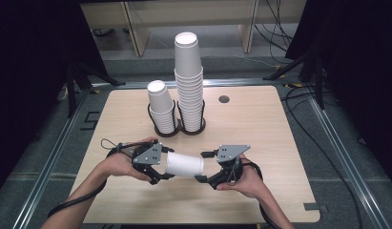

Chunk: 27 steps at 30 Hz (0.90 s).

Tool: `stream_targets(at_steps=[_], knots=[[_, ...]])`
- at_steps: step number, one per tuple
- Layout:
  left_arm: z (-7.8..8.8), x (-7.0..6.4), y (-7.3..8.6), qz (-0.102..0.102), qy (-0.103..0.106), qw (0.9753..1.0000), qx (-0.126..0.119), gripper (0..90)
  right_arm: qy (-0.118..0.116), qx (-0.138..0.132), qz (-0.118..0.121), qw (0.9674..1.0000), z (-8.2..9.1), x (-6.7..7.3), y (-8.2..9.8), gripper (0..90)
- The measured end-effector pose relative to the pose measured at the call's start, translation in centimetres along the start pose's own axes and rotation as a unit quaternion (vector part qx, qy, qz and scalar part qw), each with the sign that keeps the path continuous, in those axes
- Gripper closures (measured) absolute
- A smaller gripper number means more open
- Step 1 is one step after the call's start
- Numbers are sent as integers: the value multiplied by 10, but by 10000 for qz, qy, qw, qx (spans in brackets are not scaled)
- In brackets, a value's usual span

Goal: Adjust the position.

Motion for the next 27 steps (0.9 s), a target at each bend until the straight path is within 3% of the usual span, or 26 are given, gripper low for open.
stream_targets(at_steps=[4,7,10,11,12,16,19,21,22,27], knots=[[1,4,-1,-88,-57,9999,61,207,6,26,-111,9999,3,1,1,152],[1,6,-1,-142,-87,9997,183,207,39,26,14,10000,5,-1,1,152],[2,8,1,-147,-60,9995,289,207,74,63,-137,9999,8,1,3,152],[2,8,2,-189,-17,9992,355,207,132,-5,-47,9999,9,-1,2,152],[3,10,3,-279,-11,9987,424,207,134,33,-145,9998,10,0,4,152],[5,14,3,-229,-2,9985,503,209,221,94,-129,9996,16,-4,6,152],[6,18,4,-379,-44,9967,716,211,319,112,-85,9994,17,-8,6,155],[7,20,3,-438,-4,9958,810,214,331,212,-231,9990,18,-6,7,155],[8,21,1,-476,-22,9954,835,216,341,172,-115,9992,17,-8,5,155],[8,22,-4,-590,41,9939,935,218,413,262,-69,9988,17,-11,3,156]])
Point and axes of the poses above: each handheld gripper's, and its own axes: z roughly backward along the jaws, y roughly out of its underside, x roughly to its left, the point moved 10 cm from there along -z, roughly forward along the jaws, and after that the axes turned 7 degrees about -y, right-handed, at the moved point
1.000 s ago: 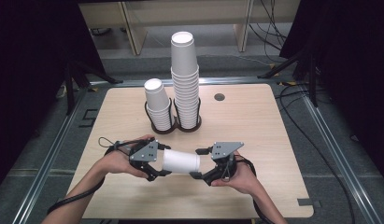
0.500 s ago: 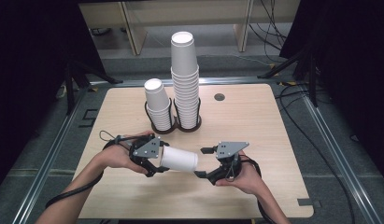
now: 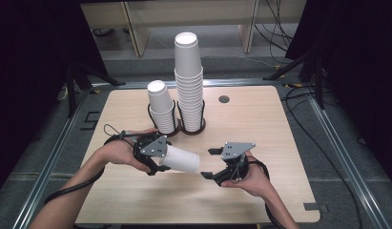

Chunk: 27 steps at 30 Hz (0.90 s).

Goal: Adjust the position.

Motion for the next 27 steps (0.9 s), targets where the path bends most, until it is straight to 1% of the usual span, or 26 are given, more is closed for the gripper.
stream_targets(at_steps=[2,3,5,6,7,8,10,12,13,14,15,17,18,19,20,21,22,24,25,26,27], knots=[[-1,1,1,-50,32,9999,101,220,1,41,-1,10000,0,0,0,156],[-2,1,2,-76,30,9999,132,221,-29,74,-60,10000,0,1,0,157],[-2,2,3,-119,57,9996,248,222,31,152,-1,9999,0,-2,0,160],[-3,3,3,-135,45,9995,269,223,31,201,-100,9997,0,-1,1,164],[-3,3,4,-169,72,9993,331,223,47,235,-2,9997,0,-3,0,169],[-3,3,4,-208,68,9991,364,224,33,281,33,9996,0,-3,0,169],[-2,3,3,-250,68,9987,434,224,21,335,-68,9994,-1,-3,-1,175],[-2,4,3,-332,98,9980,534,224,28,456,-56,9989,-2,-4,-1,184],[-2,4,3,-359,100,9976,579,224,64,463,15,9989,-3,-6,-3,183],[-2,4,3,-373,117,9973,618,224,14,490,-26,9988,-4,-5,-4,185],[-2,4,4,-407,121,9969,666,224,18,509,33,9987,-4,-6,-5,190],[-3,5,5,-460,88,9959,770,224,-14,573,-15,9984,-6,-4,-8,199],[-4,3,4,-406,123,9961,776,225,-7,623,67,9980,-6,-6,-10,200],[-3,5,5,-481,132,9953,831,225,7,652,82,9978,-7,-6,-12,199],[-3,5,4,-481,140,9953,832,225,-3,679,6,9977,-8,-5,-13,199],[-3,5,4,-490,144,9951,843,226,-8,698,154,9974,-10,-7,-16,197],[-3,5,3,-465,132,9954,832,226,-10,744,143,9971,-11,-7,-17,196],[-4,6,3,-492,116,9949,877,227,-5,783,141,9968,-13,-8,-20,197],[-3,5,3,-490,152,9947,890,228,23,779,261,9966,-15,-10,-23,196],[-3,4,4,-486,201,9944,919,230,-4,807,143,9966,-16,-8,-23,197],[-3,4,5,-519,217,9938,955,231,-23,804,149,9966,-17,-8,-24,198]])
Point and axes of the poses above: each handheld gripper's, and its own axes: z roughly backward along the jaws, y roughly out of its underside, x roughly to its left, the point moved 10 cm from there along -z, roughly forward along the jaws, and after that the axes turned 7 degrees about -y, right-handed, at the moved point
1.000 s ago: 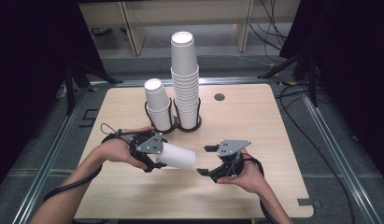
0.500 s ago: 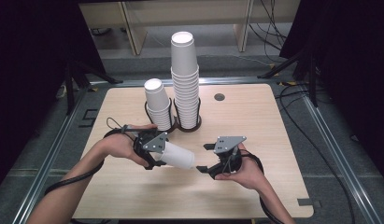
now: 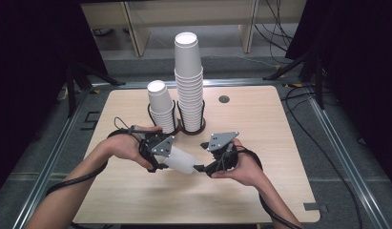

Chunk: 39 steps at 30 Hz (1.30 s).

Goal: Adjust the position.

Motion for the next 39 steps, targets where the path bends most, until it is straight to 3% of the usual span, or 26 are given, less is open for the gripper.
stream_targets(at_steps=[5,6,10,15,16,17,20,21,23,24,30,31,32,33,37,38,39], knots=[[-1,0,1,1,4,10000,61,231,-51,37,1,10000,-6,2,-5,198],[-1,1,1,-11,-8,10000,61,231,-28,20,144,9999,-7,0,-7,198],[-1,2,1,-59,1,9999,109,231,-154,74,49,9998,-15,4,-9,199],[0,2,1,-88,-6,9998,151,231,-123,157,160,9997,-23,3,-13,203],[-1,2,1,-94,1,9998,160,231,-160,208,-83,9996,-24,7,-11,204],[-1,3,1,-87,0,9999,150,231,-143,195,153,9996,-25,3,-13,204],[-1,3,0,-74,-5,9999,133,231,-176,222,167,9995,-28,5,-14,206],[-1,3,-1,-73,-4,9999,134,230,-216,262,-53,9994,-28,8,-12,207],[-1,3,-1,-86,-5,9999,130,231,-209,290,-64,9993,-30,8,-12,209],[-2,3,-2,-59,5,9999,112,231,-168,277,198,9993,-31,4,-13,209],[-2,3,-6,-111,0,9999,94,230,-183,327,206,9991,-36,3,-13,215],[-2,4,-6,-118,-5,9999,102,231,-211,359,-17,9991,-36,6,-11,215],[-2,4,-6,-121,6,9999,96,231,-201,339,214,9990,-37,3,-13,216],[-2,4,-6,-121,-3,9999,98,230,-199,352,217,9989,-38,2,-13,217],[-2,4,-8,-115,-6,9999,77,231,-193,379,212,9989,-39,2,-13,223],[-2,4,-8,-118,-13,9999,80,230,-227,390,12,9990,-39,5,-12,224],[-2,4,-8,-114,-15,9999,81,230,-222,397,6,9990,-39,5,-12,224]])
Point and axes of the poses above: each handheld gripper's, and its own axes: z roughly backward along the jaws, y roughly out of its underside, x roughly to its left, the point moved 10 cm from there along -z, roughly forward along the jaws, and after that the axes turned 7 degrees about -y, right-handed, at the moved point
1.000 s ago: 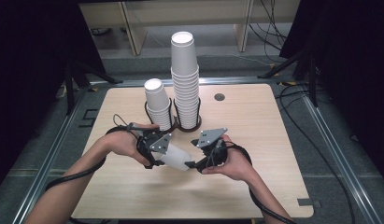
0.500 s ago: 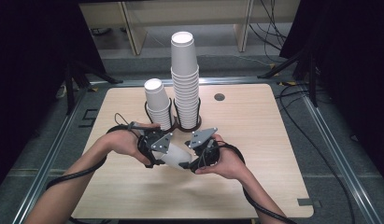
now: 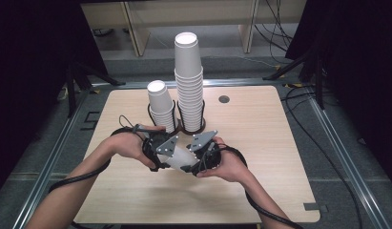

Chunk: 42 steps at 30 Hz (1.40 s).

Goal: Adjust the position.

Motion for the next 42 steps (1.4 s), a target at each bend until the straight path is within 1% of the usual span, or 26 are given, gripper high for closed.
stream_targets(at_steps=[1,3,4,5,6,7,9,10,11,12,13,14,15,16,17,22,23,24,28,35,37,38,39,40,41,42], knots=[[0,0,0,-3,3,10000,2,230,-3,7,24,10000,0,0,0,225],[0,0,0,-10,-7,10000,2,230,-23,7,-11,10000,-1,1,0,227],[0,0,0,-22,3,10000,3,230,-31,9,43,10000,-2,0,0,227],[-1,0,-1,-16,4,10000,2,230,-11,2,217,9998,-3,-2,-1,227],[-1,0,-1,-21,1,10000,-3,230,-11,6,217,9998,-3,-2,-1,226],[-1,0,-2,-15,4,10000,-6,230,-44,50,3,10000,-4,1,1,227],[-1,0,-2,-28,9,10000,2,231,27,123,80,9999,-5,-1,2,228],[0,0,-3,-31,13,10000,-5,230,-71,58,20,10000,-6,2,1,229],[0,1,-3,-49,-5,10000,-7,230,-57,53,117,9999,-7,0,0,229],[0,1,-4,-51,-11,10000,-9,231,-34,37,303,9995,-7,-2,-1,229],[0,1,-4,-43,-1,10000,-7,230,-72,66,21,10000,-7,2,1,231],[0,1,-4,-37,-15,10000,-21,230,-68,60,18,10000,-7,2,1,231],[0,2,-4,-28,-19,10000,-27,230,-73,39,165,9998,-8,0,-1,232],[0,2,-4,-49,-14,10000,-20,230,-73,45,165,9998,-8,0,0,234],[0,2,-5,-45,-24,10000,-28,230,-79,53,25,10000,-8,1,0,235],[0,1,-6,-64,3,10000,-20,230,-90,68,24,9999,-10,2,1,235],[0,3,-6,-123,-16,9999,-24,230,-85,80,22,9999,-10,2,2,235],[0,3,-6,-129,-24,9999,-30,230,-54,73,225,9997,-10,-1,1,237],[-1,1,-7,-87,-1,10000,-38,230,-57,84,209,9997,-12,-2,2,239],[-1,0,-9,-96,32,9999,-4,230,-76,113,199,9997,-13,-1,2,238],[-1,1,-10,-95,14,9999,-34,230,-99,134,192,9997,-13,0,2,238],[-1,1,-10,-102,13,9999,-32,230,-120,167,5,9998,-13,2,4,238],[-2,0,-11,-16,16,10000,-84,230,-129,166,-3,9998,-13,2,4,238],[-2,-2,-13,59,24,9999,-138,230,-96,122,196,9997,-13,0,2,238],[-1,0,-11,-93,18,9999,-33,230,-116,129,209,9996,-13,0,2,238],[-1,1,-11,-117,17,9999,-18,230,-145,164,7,9998,-13,3,3,238]])
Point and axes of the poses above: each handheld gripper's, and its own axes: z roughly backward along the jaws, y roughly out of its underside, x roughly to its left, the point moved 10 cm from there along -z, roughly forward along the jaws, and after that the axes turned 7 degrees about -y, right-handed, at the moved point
